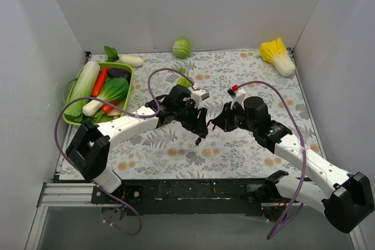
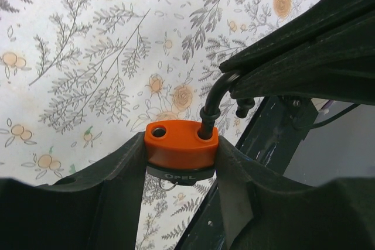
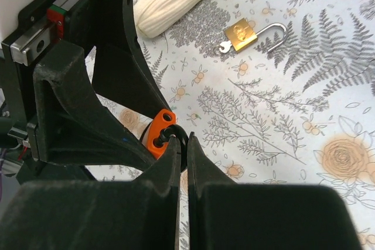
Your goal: Unlock with the key
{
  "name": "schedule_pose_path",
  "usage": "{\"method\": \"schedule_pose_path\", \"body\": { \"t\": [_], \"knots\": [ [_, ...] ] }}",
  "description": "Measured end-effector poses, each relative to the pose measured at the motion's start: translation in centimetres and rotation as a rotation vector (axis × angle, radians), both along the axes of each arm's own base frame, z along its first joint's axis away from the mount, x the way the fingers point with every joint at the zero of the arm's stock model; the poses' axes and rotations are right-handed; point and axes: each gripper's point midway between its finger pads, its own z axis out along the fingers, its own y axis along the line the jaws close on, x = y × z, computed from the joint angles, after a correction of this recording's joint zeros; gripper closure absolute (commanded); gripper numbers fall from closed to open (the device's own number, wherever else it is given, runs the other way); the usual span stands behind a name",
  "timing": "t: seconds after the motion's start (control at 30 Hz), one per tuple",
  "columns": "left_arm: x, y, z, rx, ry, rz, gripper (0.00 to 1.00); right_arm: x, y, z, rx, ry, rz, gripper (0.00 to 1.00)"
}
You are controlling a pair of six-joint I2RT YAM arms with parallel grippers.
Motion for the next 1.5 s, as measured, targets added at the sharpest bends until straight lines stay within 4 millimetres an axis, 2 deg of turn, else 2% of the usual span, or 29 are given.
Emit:
{"method": "schedule_pose_path", "body": {
  "t": [0.2,0.37,0.63,0.87,0.9,0.93,1.0,1.03,1.1,1.13,1.27,1.33,1.37,1.47,1.5],
  "knots": [
    [-0.7,1.1,-1.5,0.060,0.059,0.034,1.00,-0.2,0.5,-2.1,0.025,0.054,-0.010,0.99],
    [-0.6,1.0,-3.4,0.093,0.100,0.047,1.00,0.1,0.2,-4.0,0.016,0.074,-0.034,0.99],
    [0.8,-1.3,-7.3,0.139,0.159,0.061,1.00,1.6,-2.2,-8.4,-0.031,0.135,-0.140,0.99],
    [2.3,-2.8,-8.8,0.165,0.167,0.103,1.00,3.3,-3.5,-10.0,-0.050,0.121,-0.195,0.99],
    [2.6,-3.0,-9.0,0.167,0.166,0.109,0.97,3.6,-3.7,-10.1,-0.055,0.113,-0.202,0.99],
    [2.9,-3.2,-9.1,0.170,0.163,0.116,0.88,3.9,-3.9,-10.1,-0.059,0.102,-0.208,0.99],
    [3.4,-3.5,-9.3,0.173,0.161,0.127,0.79,4.4,-4.1,-10.2,-0.067,0.086,-0.216,0.99],
    [3.7,-3.7,-9.4,0.174,0.157,0.134,0.70,4.7,-4.2,-10.4,-0.071,0.080,-0.218,0.99],
    [4.1,-3.8,-9.6,0.180,0.146,0.149,0.64,5.2,-4.4,-10.6,-0.075,0.071,-0.221,0.99],
    [4.3,-3.9,-9.7,0.183,0.141,0.156,0.56,5.4,-4.4,-10.7,-0.076,0.066,-0.220,0.99],
    [5.4,-4.1,-9.9,0.193,0.123,0.183,0.41,6.2,-4.7,-11.1,-0.077,0.051,-0.226,0.99],
    [6.5,-4.2,-10.0,0.203,0.105,0.220,0.36,6.5,-5.1,-11.5,-0.088,0.053,-0.232,0.99],
    [6.9,-4.1,-10.1,0.205,0.105,0.235,0.27,6.7,-5.2,-11.7,-0.091,0.052,-0.235,0.99],
    [8.1,-3.8,-9.8,0.211,0.082,0.273,0.21,7.0,-5.6,-12.3,-0.102,0.063,-0.241,0.99],
    [8.4,-3.7,-9.7,0.214,0.074,0.283,0.12,7.0,-5.8,-12.5,-0.108,0.066,-0.241,0.99]
  ]
}}
